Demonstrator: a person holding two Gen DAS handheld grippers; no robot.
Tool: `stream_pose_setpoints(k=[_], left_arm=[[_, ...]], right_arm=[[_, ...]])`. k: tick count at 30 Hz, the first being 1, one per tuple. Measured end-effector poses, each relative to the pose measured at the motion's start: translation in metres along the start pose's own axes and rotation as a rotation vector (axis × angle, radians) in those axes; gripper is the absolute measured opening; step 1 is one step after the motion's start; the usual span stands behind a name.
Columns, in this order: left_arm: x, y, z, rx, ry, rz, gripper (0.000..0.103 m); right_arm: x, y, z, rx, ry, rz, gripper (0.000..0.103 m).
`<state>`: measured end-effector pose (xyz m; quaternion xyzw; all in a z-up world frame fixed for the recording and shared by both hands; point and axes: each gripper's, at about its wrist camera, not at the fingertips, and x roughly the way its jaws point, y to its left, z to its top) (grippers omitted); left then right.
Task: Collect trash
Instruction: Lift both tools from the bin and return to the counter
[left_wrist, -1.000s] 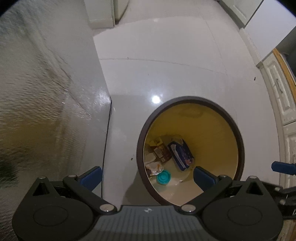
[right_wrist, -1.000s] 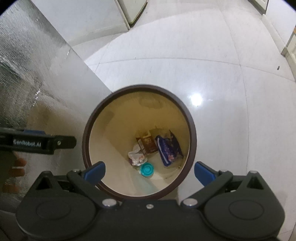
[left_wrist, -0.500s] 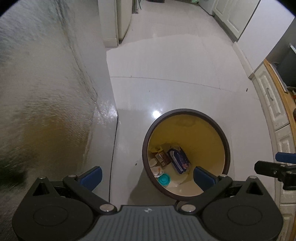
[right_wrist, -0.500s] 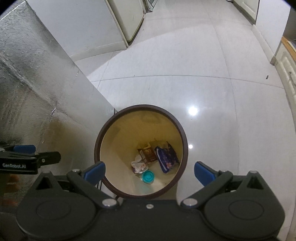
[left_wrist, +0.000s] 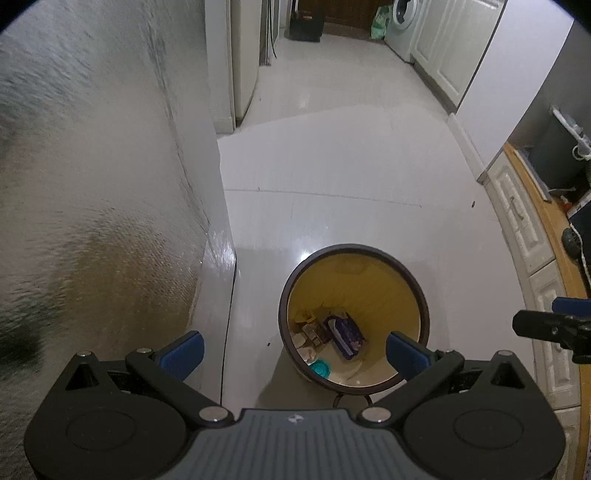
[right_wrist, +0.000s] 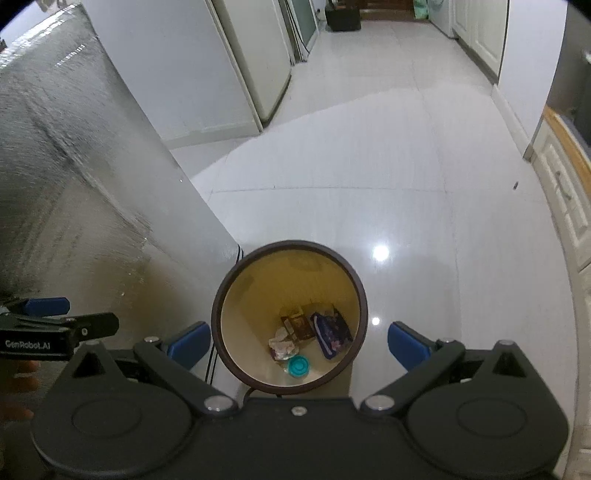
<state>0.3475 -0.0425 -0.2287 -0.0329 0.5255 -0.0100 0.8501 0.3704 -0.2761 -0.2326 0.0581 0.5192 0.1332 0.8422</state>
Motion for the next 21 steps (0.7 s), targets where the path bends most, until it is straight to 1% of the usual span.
stream_pose_setpoints(k=[3, 8, 13, 21], left_arm=[[-0.018, 0.001, -0.003, -0.015, -0.029, -0.013, 0.103], [-0.045, 0.001, -0.004, -0.018, -0.084, -0.007, 0.103], [-0.077, -0.006, -0.006, -0.007, -0.147, -0.018, 0.103], [-0.141, -0.022, -0.007, 0.018, -0.291, -0.041, 0.103]], right_arm=[[-0.018, 0.001, -0.002, -0.008, -0.005, 0.006, 0.103], [-0.049, 0.004, -0.005, -0.03, -0.057, 0.01, 0.103], [-0.084, 0.005, -0.006, -0.03, -0.136, 0.019, 0.103], [-0.145, 0.017, -0.004, -0.074, -0.263, 0.037, 0.103]])
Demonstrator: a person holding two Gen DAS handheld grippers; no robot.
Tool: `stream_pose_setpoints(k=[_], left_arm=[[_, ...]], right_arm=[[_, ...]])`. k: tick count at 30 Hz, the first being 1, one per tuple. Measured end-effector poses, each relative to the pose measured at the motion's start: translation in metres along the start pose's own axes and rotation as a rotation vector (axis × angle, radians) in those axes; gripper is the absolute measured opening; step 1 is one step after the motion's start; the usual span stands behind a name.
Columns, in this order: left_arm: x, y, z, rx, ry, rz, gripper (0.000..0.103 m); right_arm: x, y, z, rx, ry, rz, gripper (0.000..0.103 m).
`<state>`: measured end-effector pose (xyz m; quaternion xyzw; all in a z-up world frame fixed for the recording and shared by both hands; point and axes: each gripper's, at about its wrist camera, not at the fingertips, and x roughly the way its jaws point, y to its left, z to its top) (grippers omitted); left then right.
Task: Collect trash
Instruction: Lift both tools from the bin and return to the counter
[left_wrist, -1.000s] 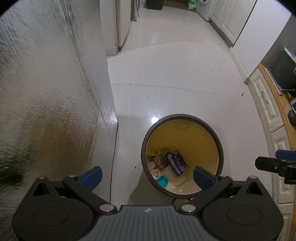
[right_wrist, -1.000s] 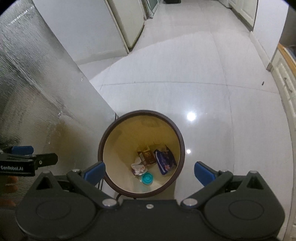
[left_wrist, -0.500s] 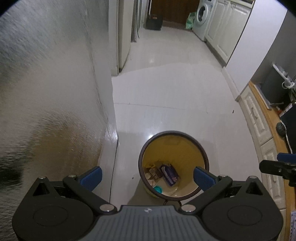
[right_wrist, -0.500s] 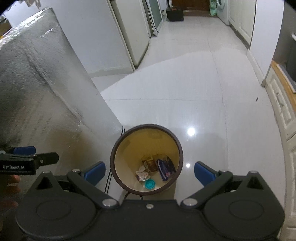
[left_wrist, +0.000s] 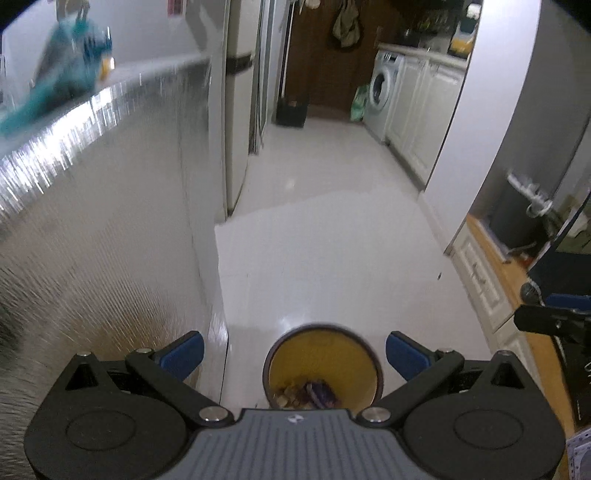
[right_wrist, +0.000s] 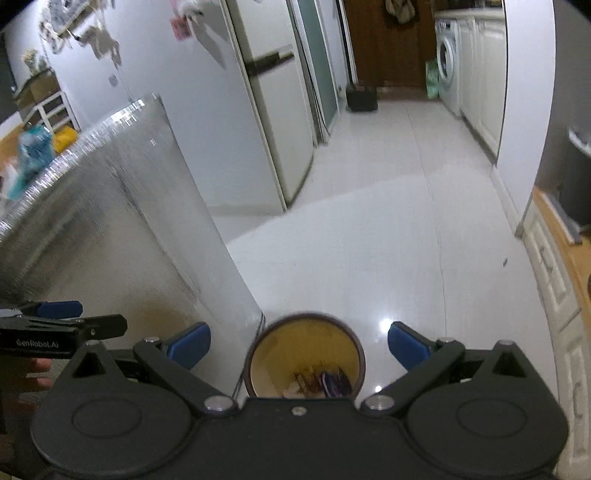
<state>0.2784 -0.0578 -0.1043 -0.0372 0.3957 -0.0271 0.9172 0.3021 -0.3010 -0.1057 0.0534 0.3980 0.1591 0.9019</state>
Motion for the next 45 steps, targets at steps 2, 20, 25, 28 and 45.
stream_pose_setpoints(k=[2, 20, 25, 28, 45], left_arm=[[-0.018, -0.005, 0.004, 0.009, -0.041, -0.005, 0.103], [-0.176, -0.017, 0.064, 0.088, -0.432, 0.054, 0.103], [-0.204, 0.003, 0.081, 0.092, -0.498, 0.064, 0.103], [-0.213, 0.017, 0.09, 0.09, -0.523, 0.083, 0.103], [-0.195, 0.163, 0.106, -0.085, -0.519, 0.246, 0.103]], right_arm=[[-0.016, 0.005, 0.006, -0.014, -0.044, 0.001, 0.103], [-0.105, 0.059, 0.062, -0.069, -0.361, 0.105, 0.103], [-0.11, 0.086, 0.083, -0.083, -0.425, 0.142, 0.103], [-0.11, 0.1, 0.091, -0.087, -0.452, 0.169, 0.103], [-0.052, 0.192, 0.125, -0.099, -0.486, 0.283, 0.103]])
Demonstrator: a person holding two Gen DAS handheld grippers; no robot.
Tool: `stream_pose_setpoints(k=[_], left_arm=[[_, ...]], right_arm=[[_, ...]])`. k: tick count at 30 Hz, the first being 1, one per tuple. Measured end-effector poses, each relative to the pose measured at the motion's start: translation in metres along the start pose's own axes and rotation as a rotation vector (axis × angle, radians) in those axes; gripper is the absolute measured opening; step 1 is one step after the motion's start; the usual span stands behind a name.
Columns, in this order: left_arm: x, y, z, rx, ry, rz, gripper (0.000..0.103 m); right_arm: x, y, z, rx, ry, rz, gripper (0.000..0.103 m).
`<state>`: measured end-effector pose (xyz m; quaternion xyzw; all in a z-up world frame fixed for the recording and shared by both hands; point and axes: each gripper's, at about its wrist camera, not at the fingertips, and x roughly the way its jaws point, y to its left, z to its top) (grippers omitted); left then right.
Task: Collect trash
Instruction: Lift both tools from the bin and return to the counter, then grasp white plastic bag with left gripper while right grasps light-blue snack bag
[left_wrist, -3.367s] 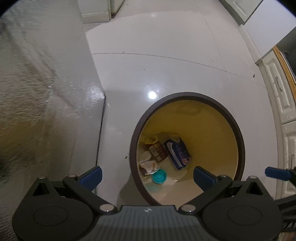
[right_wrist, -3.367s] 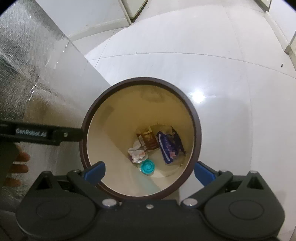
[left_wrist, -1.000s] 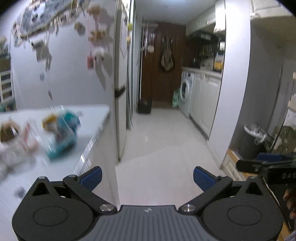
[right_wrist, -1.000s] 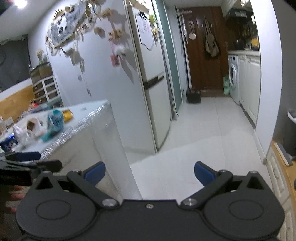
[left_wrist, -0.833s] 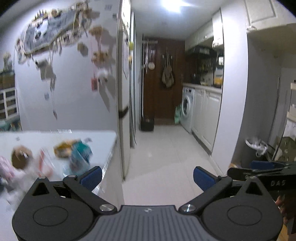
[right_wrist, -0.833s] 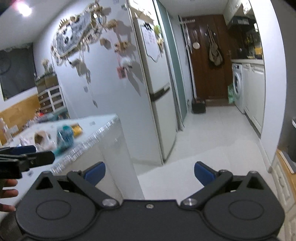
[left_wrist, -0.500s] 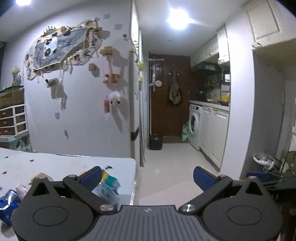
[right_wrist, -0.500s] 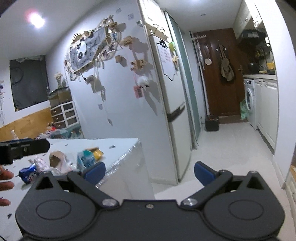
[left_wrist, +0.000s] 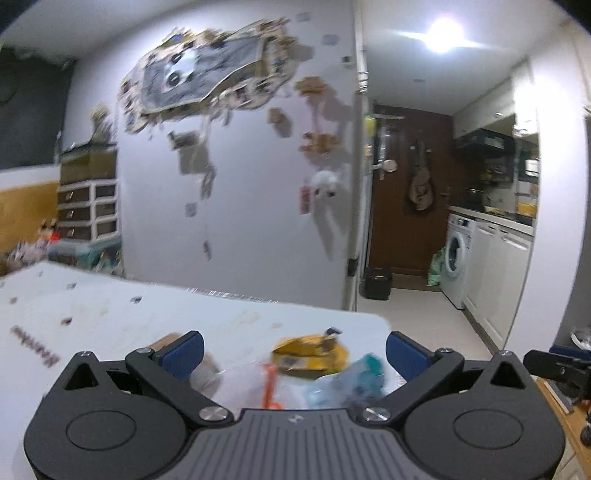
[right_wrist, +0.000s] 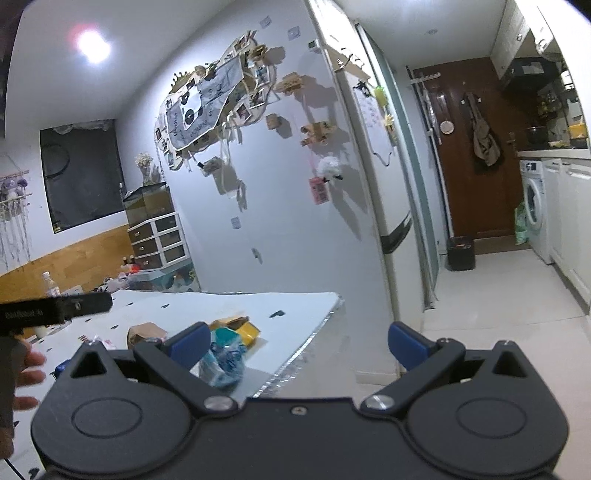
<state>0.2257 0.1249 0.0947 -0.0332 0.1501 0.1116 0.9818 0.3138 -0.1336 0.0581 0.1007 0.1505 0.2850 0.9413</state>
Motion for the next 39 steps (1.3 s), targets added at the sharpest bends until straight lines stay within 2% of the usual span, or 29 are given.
stream_pose_setpoints(k=[4, 8, 16, 20, 25, 27, 30, 33, 37, 39], left_arm=[[0.017, 0.034, -0.017, -0.084, 0.04, -0.004, 0.103], [0.033, 0.065, -0.033, -0.163, 0.094, 0.033, 0.103], [0.054, 0.105, -0.051, -0.315, 0.2, 0.097, 0.103], [0.067, 0.11, -0.054, -0.347, 0.22, 0.107, 0.103], [0.087, 0.107, -0.059, -0.309, 0.274, 0.126, 0.102], [0.088, 0.102, -0.061, -0.242, 0.284, 0.148, 0.1], [0.085, 0.101, -0.061, -0.207, 0.293, 0.147, 0.097], [0.077, 0.102, -0.063, -0.189, 0.294, 0.134, 0.09], [0.07, 0.101, -0.064, -0.177, 0.29, 0.078, 0.071], [0.069, 0.097, -0.064, -0.154, 0.289, 0.055, 0.07]], right_arm=[[0.027, 0.016, -0.006, -0.022, 0.031, -0.028, 0.103], [0.053, 0.026, -0.017, -0.044, 0.073, -0.049, 0.103], [0.092, 0.033, -0.027, 0.008, 0.097, 0.05, 0.103], [0.103, 0.037, -0.03, 0.026, 0.073, 0.076, 0.103], [0.117, 0.041, -0.035, 0.017, 0.095, 0.085, 0.103], [0.12, 0.046, -0.038, 0.004, 0.101, 0.09, 0.103], [0.122, 0.053, -0.04, -0.022, 0.103, 0.102, 0.103], [0.122, 0.057, -0.04, -0.035, 0.097, 0.112, 0.103], [0.121, 0.058, -0.039, -0.038, 0.095, 0.125, 0.103], [0.122, 0.056, -0.039, -0.027, 0.109, 0.138, 0.103]])
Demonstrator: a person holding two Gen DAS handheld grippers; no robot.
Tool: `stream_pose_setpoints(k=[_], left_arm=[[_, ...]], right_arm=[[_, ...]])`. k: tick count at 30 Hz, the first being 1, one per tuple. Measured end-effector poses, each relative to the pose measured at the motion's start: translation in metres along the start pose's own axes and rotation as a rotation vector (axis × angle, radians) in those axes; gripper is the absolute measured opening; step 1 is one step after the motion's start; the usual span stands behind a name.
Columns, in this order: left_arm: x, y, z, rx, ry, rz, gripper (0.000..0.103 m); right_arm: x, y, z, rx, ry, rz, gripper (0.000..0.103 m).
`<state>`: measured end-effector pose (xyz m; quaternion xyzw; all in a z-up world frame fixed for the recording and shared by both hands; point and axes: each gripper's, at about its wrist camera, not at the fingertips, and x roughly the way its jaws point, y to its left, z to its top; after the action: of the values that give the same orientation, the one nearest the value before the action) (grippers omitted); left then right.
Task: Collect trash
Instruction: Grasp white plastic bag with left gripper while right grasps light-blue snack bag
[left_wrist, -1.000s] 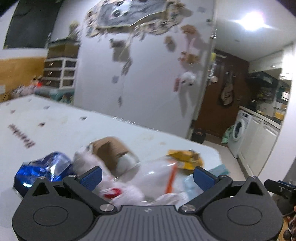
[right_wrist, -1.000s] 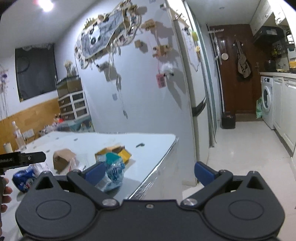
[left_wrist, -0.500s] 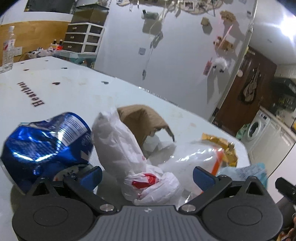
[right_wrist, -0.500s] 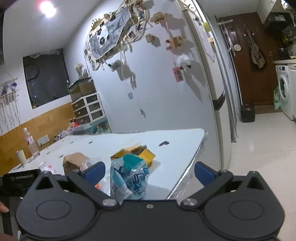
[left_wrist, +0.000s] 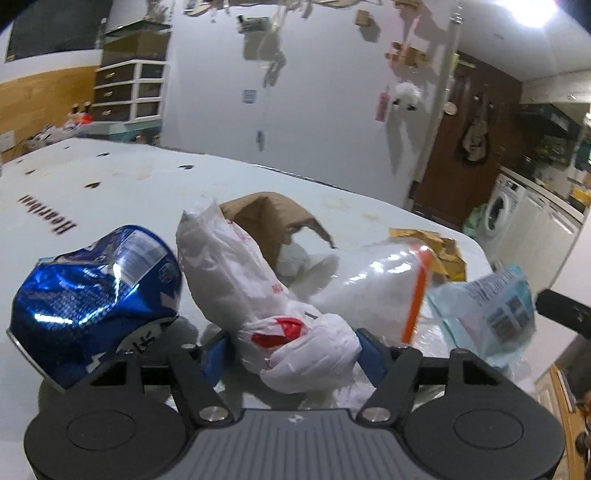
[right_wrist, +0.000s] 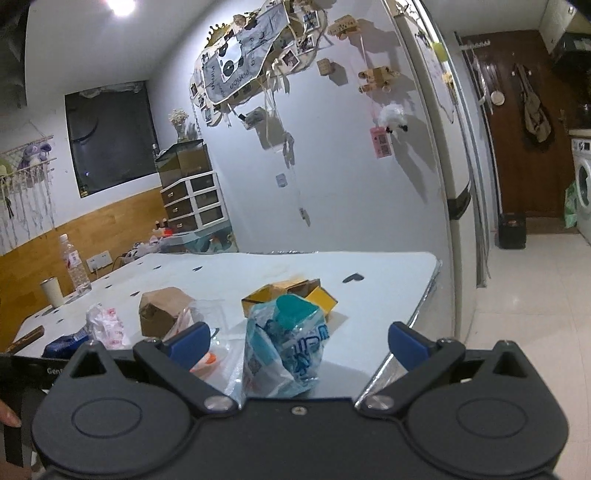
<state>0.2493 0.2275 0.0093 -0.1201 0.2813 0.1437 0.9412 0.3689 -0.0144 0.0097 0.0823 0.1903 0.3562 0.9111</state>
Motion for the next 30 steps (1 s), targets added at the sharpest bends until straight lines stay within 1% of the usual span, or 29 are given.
stream_pose_setpoints(k=[4, 6, 8, 10, 13, 15, 16, 17, 18, 19, 20, 21, 22, 24, 27, 29, 30], left_arm=[[-0.006, -0.007, -0.005, 0.049, -0.003, -0.046, 0.069], [-0.011, -0.009, -0.01, 0.064, -0.001, -0.08, 0.069], [-0.016, -0.007, -0.014, 0.061, 0.003, -0.131, 0.069], [-0.021, -0.005, -0.019, 0.054, 0.012, -0.188, 0.069], [-0.024, -0.009, -0.023, 0.078, 0.023, -0.244, 0.069], [-0.023, -0.017, -0.024, 0.113, 0.035, -0.26, 0.069], [-0.023, -0.02, -0.025, 0.128, 0.039, -0.261, 0.069], [-0.023, -0.023, -0.026, 0.138, 0.039, -0.256, 0.069], [-0.023, -0.024, -0.026, 0.139, 0.039, -0.252, 0.069], [-0.023, -0.024, -0.026, 0.135, 0.039, -0.248, 0.07], [-0.022, -0.025, -0.025, 0.128, 0.038, -0.242, 0.07], [-0.022, -0.024, -0.025, 0.118, 0.036, -0.234, 0.07], [-0.022, -0.023, -0.026, 0.105, 0.035, -0.23, 0.07], [-0.023, -0.018, -0.026, 0.062, 0.031, -0.237, 0.072], [-0.024, -0.016, -0.026, 0.007, 0.023, -0.243, 0.078], [-0.024, -0.017, -0.026, -0.014, 0.015, -0.221, 0.084], [-0.024, -0.018, -0.026, -0.022, 0.012, -0.213, 0.085]], right_arm=[[0.002, -0.001, -0.001, 0.027, 0.003, 0.006, 0.103], [0.005, 0.001, -0.002, 0.032, 0.022, 0.019, 0.103], [0.007, 0.001, -0.004, 0.048, 0.025, 0.039, 0.103], [0.01, 0.002, -0.006, 0.076, 0.037, 0.031, 0.103], [0.016, 0.0, -0.008, 0.131, 0.044, 0.028, 0.101], [0.022, -0.003, -0.009, 0.171, 0.05, 0.03, 0.096], [0.024, -0.003, -0.01, 0.181, 0.053, 0.028, 0.095], [0.027, -0.002, -0.011, 0.183, 0.058, 0.026, 0.091], [0.03, -0.001, -0.012, 0.176, 0.065, 0.028, 0.085], [0.032, 0.001, -0.013, 0.167, 0.073, 0.032, 0.081], [0.034, 0.003, -0.015, 0.155, 0.087, 0.037, 0.071], [0.036, 0.005, -0.016, 0.143, 0.098, 0.04, 0.058], [0.036, 0.007, -0.018, 0.128, 0.11, 0.037, 0.052], [0.034, 0.008, -0.019, 0.105, 0.111, 0.043, 0.051], [0.026, 0.011, -0.019, 0.061, 0.121, 0.074, 0.048], [0.019, 0.014, -0.019, 0.033, 0.126, 0.089, 0.047], [0.015, 0.016, -0.019, 0.022, 0.13, 0.102, 0.047]])
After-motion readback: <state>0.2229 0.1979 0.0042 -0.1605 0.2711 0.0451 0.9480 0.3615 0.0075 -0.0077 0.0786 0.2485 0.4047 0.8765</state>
